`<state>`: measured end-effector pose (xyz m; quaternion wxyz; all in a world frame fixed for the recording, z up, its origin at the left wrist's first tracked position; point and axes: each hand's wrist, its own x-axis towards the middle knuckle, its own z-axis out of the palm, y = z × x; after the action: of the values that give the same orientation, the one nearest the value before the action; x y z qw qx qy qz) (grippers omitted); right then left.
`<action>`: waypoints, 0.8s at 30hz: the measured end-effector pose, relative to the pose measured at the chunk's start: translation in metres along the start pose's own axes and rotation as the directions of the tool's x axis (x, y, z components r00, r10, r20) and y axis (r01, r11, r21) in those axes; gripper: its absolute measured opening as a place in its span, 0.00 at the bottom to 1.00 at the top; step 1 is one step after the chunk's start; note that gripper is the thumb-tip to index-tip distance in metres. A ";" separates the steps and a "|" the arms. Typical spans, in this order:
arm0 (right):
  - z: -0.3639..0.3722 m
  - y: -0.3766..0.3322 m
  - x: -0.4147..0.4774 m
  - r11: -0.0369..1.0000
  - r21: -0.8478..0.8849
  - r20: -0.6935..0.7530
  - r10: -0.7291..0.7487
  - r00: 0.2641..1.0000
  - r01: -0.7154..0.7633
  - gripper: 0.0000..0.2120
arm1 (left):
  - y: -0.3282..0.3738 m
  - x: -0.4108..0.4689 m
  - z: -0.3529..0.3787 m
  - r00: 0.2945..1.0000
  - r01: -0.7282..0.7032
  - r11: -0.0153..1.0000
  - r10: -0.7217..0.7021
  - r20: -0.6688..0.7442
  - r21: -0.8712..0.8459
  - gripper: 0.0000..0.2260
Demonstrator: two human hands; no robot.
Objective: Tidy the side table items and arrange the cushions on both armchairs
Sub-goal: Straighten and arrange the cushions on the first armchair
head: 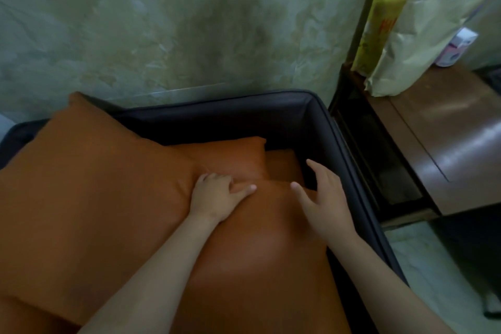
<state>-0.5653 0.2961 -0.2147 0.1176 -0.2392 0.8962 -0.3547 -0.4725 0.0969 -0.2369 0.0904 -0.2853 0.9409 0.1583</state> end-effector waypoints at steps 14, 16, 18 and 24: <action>0.032 -0.016 0.067 0.975 0.085 0.332 0.165 0.929 -0.204 0.35 | -0.020 -0.112 0.037 0.929 0.071 0.923 -0.199 -0.311 -0.378 0.24; 0.051 -0.008 0.071 0.948 0.089 0.401 0.246 0.882 -0.305 0.38 | -0.023 -0.114 0.043 0.922 0.085 0.920 -0.218 -0.320 -0.382 0.23; 0.072 0.006 0.070 0.923 0.037 0.461 0.325 0.826 -0.384 0.42 | -0.024 -0.104 0.046 0.924 0.101 0.911 -0.235 -0.302 -0.399 0.22; 0.104 0.045 0.084 0.889 -0.104 0.557 0.424 0.714 -0.446 0.50 | -0.022 -0.079 0.061 0.923 0.086 0.907 -0.228 -0.309 -0.413 0.18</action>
<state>-0.6127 0.2211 -0.3243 0.4622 -0.1135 0.8441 -0.2469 -0.3903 0.1413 -0.2784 -0.1245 -0.3972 0.8644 0.2819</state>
